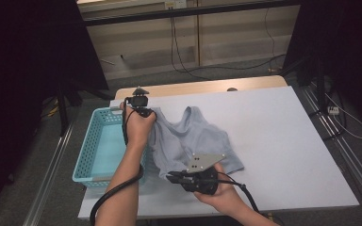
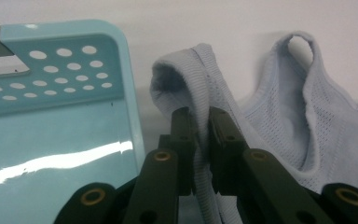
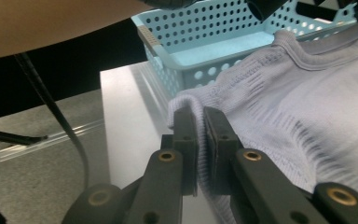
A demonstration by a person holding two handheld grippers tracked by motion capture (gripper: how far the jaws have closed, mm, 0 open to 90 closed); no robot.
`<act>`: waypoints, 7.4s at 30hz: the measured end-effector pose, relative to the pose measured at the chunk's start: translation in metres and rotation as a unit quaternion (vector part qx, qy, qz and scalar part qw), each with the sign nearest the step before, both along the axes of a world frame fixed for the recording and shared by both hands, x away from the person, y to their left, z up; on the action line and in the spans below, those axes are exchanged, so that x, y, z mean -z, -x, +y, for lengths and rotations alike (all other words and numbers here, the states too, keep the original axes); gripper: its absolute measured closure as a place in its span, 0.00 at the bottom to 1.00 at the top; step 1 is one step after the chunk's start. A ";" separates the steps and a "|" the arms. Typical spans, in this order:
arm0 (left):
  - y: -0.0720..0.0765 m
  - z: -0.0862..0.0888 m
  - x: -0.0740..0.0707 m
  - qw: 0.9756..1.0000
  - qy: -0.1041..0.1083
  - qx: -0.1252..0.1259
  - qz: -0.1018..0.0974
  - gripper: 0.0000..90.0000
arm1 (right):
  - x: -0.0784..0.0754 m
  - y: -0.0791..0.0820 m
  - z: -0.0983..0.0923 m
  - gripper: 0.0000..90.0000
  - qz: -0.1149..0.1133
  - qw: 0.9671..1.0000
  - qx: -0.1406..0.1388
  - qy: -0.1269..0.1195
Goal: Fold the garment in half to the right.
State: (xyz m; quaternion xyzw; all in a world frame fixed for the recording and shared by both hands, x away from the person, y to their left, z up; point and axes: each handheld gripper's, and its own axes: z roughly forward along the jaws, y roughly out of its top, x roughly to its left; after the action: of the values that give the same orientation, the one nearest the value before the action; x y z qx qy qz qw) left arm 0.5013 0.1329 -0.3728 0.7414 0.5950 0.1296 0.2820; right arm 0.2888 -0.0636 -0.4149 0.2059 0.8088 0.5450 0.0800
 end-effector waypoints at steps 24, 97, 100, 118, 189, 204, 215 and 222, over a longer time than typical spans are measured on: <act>-0.009 -0.025 -0.003 1.000 0.012 0.017 -0.002 0.90 | -0.002 -0.001 -0.022 0.94 -0.010 1.000 0.025 0.005; 0.019 -0.040 0.009 0.992 0.032 0.095 -0.076 0.30 | 0.020 -0.051 -0.121 0.43 0.068 0.964 0.248 0.073; 0.022 -0.038 0.011 0.992 0.033 0.098 -0.075 0.28 | 0.026 -0.060 -0.124 0.71 0.081 0.965 0.242 0.061; 0.048 -0.045 0.022 0.987 0.056 0.132 -0.072 0.23 | 0.041 -0.083 -0.145 0.95 0.084 0.955 0.274 0.077; 0.108 -0.076 0.046 0.980 0.093 0.172 -0.028 0.11 | 0.024 -0.026 -0.215 0.07 0.034 0.957 0.284 0.038; 0.111 -0.076 0.055 0.977 0.109 0.181 -0.025 0.09 | 0.026 -0.017 -0.221 0.07 0.025 0.954 0.294 0.042; 0.108 -0.075 0.061 0.977 0.118 0.178 -0.015 0.09 | 0.025 -0.010 -0.229 0.07 0.019 0.951 0.306 0.044; 0.108 -0.078 0.066 0.979 0.117 0.166 -0.017 0.10 | 0.028 -0.006 -0.229 0.07 0.019 0.951 0.306 0.047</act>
State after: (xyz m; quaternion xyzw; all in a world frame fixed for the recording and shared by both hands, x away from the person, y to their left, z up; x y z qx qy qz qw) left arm 0.3932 0.0546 -0.4384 0.7896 0.4696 0.0231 0.3943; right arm 0.2952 -0.2930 -0.4429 0.4501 0.7331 0.4515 0.2370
